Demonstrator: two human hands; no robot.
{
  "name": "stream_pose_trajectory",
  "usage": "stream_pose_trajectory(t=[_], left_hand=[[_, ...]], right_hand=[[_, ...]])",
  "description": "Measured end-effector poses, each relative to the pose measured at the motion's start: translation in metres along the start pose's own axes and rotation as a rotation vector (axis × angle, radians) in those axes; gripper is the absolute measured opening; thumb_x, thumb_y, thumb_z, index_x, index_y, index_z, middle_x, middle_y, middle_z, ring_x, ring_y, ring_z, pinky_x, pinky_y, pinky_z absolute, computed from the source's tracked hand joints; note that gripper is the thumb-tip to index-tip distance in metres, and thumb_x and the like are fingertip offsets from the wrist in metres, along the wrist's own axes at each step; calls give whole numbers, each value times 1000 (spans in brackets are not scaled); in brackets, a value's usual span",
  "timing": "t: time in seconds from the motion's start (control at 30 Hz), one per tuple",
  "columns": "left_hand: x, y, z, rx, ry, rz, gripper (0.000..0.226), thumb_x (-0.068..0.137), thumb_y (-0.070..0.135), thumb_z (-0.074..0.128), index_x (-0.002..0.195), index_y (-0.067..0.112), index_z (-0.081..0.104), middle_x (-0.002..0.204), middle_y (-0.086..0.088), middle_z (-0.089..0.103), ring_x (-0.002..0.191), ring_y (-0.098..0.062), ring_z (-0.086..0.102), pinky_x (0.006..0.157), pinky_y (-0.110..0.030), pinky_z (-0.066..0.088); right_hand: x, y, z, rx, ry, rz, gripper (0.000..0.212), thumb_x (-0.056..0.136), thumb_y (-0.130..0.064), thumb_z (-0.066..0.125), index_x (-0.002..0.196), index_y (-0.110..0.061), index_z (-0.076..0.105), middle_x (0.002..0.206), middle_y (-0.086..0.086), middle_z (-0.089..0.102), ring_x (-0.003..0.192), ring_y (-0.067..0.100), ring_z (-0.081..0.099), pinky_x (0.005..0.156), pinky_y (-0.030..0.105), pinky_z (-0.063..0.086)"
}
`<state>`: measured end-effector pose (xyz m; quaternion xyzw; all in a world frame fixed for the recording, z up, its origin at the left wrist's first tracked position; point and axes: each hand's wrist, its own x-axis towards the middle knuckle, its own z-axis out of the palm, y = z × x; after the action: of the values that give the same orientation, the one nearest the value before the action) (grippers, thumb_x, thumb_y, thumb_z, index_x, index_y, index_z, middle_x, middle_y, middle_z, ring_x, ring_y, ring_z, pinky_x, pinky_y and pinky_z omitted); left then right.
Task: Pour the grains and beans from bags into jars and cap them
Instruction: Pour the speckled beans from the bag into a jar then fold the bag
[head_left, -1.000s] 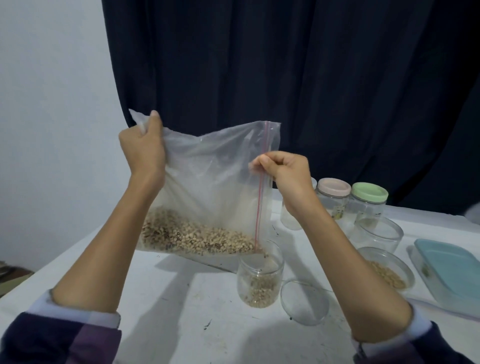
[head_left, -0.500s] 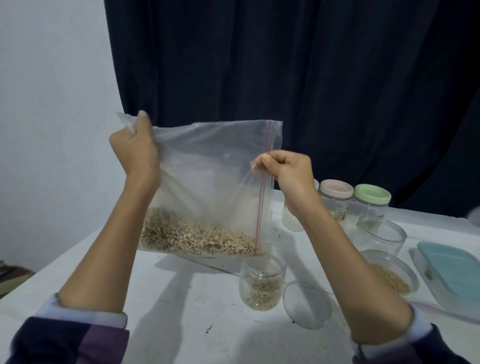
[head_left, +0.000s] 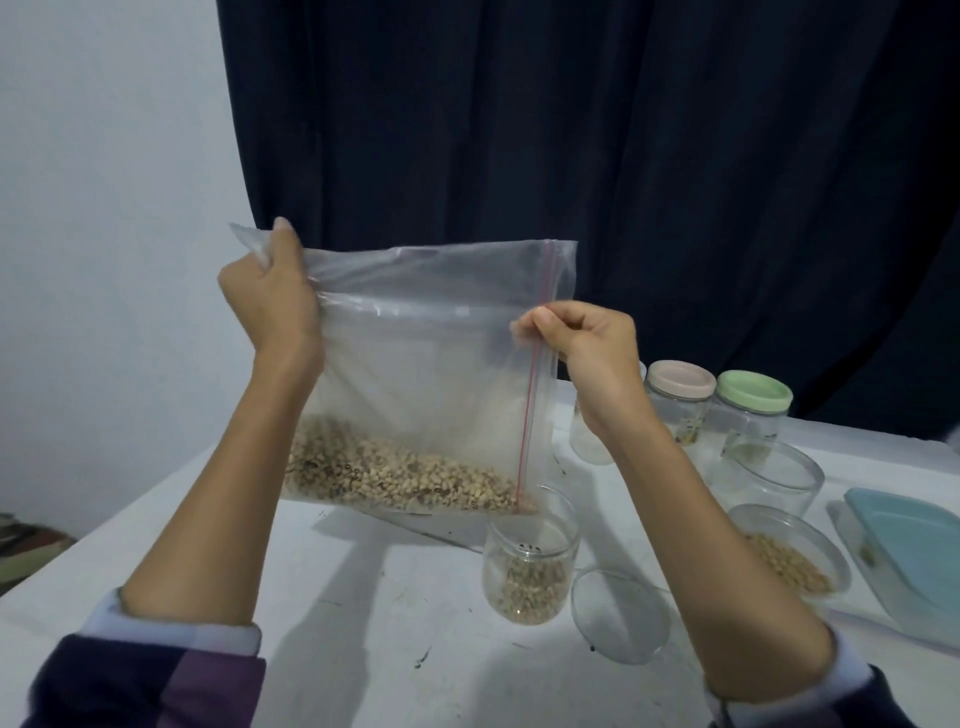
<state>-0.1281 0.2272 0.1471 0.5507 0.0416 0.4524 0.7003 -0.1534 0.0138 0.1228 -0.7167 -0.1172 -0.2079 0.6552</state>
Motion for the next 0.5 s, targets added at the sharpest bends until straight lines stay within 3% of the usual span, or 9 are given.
stream_pose_trajectory(t=[0.13,0.23,0.33,0.5], left_hand=[[-5,-2,4,64,-57,30,53,93,25,55,53,20,20,35,15,23,39,-3,23,45,-20,21],[1,-2,0,11,11,-5,51,92,26,55,54,20,23,36,16,26,42,-2,25,47,-23,24],[0,-3,2,38,-37,16,51,91,26,56,54,21,22,38,14,24,44,-4,24,48,-25,23],[1,-4,0,18,2,3,51,92,24,55,54,20,23,36,15,25,42,-2,24,46,-23,23]], right_hand=[[-2,1,4,-23,-67,8,24,92,-4,58,74,-11,71,76,3,72,73,4,67,78,16,52],[1,0,1,14,-9,0,25,92,-3,58,72,-13,71,77,2,72,78,7,67,84,20,53],[0,1,3,-12,-48,9,24,92,-4,58,74,-13,71,78,4,72,79,10,68,86,24,53],[1,2,0,19,-2,12,23,91,-3,58,74,-11,72,78,4,72,78,8,67,85,21,52]])
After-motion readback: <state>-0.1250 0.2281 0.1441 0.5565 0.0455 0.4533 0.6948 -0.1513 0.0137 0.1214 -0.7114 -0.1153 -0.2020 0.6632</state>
